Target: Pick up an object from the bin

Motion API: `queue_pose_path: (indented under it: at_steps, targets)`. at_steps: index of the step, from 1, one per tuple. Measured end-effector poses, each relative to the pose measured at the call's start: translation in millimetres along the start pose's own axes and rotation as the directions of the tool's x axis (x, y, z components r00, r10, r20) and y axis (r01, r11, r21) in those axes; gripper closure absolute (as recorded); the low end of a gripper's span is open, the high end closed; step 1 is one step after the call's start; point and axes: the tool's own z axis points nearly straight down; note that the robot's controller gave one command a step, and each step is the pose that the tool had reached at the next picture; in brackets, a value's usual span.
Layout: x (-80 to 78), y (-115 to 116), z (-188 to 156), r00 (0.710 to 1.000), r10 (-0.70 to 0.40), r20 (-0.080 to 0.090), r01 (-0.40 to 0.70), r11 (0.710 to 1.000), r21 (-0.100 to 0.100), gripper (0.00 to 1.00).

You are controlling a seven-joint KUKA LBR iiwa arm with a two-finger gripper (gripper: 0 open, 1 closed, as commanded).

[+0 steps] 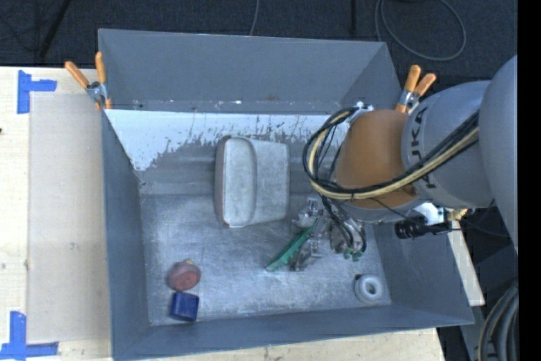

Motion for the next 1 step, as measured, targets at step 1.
queue_pose_path:
  at_steps: [1]
  targets:
    - [-0.6,-16.3,-130.8,0.995,-0.095,0.002,0.095,0.995,0.003,1.0]
